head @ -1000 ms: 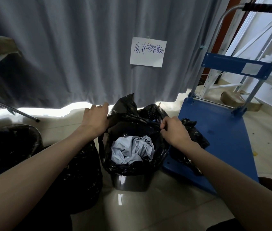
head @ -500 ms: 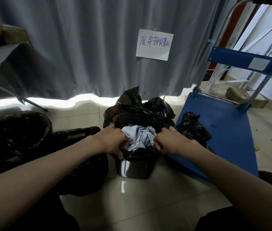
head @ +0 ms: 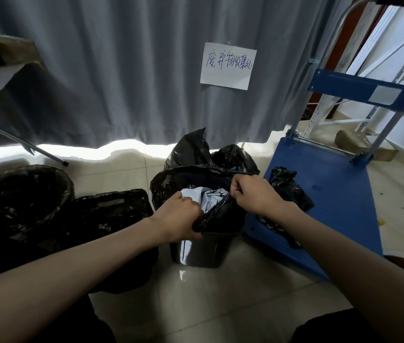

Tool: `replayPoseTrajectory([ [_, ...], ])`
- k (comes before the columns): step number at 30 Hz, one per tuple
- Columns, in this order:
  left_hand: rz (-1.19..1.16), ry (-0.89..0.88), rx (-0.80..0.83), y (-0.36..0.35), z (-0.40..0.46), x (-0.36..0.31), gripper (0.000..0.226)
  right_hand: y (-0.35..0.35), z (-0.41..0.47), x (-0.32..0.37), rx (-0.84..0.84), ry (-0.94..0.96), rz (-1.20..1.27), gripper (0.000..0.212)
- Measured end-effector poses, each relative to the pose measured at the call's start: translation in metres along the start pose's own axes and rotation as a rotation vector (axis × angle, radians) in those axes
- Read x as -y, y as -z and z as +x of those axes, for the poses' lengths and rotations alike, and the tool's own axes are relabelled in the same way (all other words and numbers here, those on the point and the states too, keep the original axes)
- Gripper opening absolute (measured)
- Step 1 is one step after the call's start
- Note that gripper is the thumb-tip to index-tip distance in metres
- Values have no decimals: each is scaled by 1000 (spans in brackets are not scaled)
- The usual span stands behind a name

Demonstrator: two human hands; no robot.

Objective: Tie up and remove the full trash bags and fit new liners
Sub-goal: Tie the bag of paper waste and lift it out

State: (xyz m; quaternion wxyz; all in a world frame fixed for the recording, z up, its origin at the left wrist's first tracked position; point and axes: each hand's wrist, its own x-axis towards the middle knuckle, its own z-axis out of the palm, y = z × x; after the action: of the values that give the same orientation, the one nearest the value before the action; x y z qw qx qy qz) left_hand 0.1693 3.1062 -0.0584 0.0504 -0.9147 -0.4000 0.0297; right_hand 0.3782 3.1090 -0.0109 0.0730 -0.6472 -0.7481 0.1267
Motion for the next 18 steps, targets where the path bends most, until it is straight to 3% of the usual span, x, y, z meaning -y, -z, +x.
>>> replayPoseTrajectory([
  [4,0,39,-19,4,4,-4,21,5,2,-4,-15,10,37,10],
  [8,-61,100,-51,13,5,0,17,-3,3,0,135,150,69,28],
  [11,-96,103,-35,15,0,-1,33,-12,3,5,156,197,106,16],
  [18,80,164,-81,7,-20,-1,53,3,-1,0,139,166,178,16],
])
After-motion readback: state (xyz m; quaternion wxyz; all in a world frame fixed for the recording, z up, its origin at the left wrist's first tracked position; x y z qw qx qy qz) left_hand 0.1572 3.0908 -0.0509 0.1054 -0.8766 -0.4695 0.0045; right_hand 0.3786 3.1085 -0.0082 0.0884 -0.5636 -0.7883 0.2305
